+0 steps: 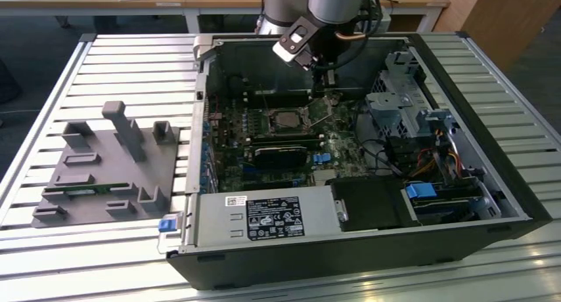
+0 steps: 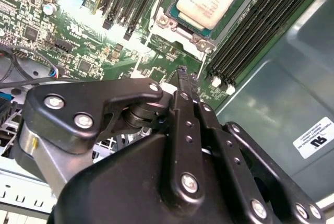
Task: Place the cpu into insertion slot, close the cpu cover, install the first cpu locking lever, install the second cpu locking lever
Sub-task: 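Close the cpu cover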
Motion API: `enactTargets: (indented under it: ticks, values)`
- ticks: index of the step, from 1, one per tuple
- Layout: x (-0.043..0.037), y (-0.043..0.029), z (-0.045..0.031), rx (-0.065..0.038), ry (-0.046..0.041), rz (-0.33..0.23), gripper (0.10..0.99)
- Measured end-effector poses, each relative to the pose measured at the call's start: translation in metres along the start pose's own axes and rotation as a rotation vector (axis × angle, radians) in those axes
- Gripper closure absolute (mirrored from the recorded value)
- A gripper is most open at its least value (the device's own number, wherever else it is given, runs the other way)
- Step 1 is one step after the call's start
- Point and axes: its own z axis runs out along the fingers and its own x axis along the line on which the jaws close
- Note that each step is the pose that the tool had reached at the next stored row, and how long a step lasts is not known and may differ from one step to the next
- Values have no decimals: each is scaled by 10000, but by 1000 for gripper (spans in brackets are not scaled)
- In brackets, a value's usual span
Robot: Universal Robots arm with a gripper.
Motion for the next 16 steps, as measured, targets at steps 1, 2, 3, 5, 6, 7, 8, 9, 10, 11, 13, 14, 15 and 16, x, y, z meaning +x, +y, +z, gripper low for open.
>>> enactTargets:
  ticks: [1, 2, 3, 5, 6, 7, 8, 9, 10, 11, 13, 14, 15, 16]
  values:
    - [0, 0, 1, 0, -1, 0, 980]
    - [0, 4, 2, 0, 0, -2, 980]
    - [0, 10, 3, 0, 0, -2, 980]
    - [0, 26, 4, 0, 0, -1, 980]
    - [-1, 37, 6, 0, 1, -1, 980]
    - [-1, 49, 7, -1, 1, -1, 980]
    - [-1, 62, 8, 0, 1, 0, 980]
    - [-1, 76, 9, -1, 1, -1, 980]
    - [-1, 88, 10, 0, 2, -1, 980]
    - [-1, 100, 11, -1, 2, -1, 980]
    - [-1, 119, 11, 0, 0, -1, 980]
    - [-1, 128, 12, 0, 1, -1, 980]
    - [-1, 136, 13, -1, 1, -2, 980]
    - [-1, 144, 14, 0, 1, -1, 980]
